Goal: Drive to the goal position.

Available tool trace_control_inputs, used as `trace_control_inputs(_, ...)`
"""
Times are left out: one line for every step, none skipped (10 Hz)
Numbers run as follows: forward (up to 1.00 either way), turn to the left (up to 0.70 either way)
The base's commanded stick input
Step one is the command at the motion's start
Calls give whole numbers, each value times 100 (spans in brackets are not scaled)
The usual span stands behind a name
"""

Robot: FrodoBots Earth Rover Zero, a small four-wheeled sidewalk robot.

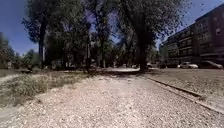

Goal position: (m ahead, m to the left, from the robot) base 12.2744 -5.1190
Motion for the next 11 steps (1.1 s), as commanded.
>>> trace_control_inputs(70, 0)
trace_control_inputs(70, 0)
trace_control_inputs(70, 0)
trace_control_inputs(70, 0)
trace_control_inputs(70, 0)
trace_control_inputs(70, 0)
trace_control_inputs(70, 0)
trace_control_inputs(70, 0)
trace_control_inputs(70, 0)
trace_control_inputs(70, 0)
trace_control_inputs(70, 0)
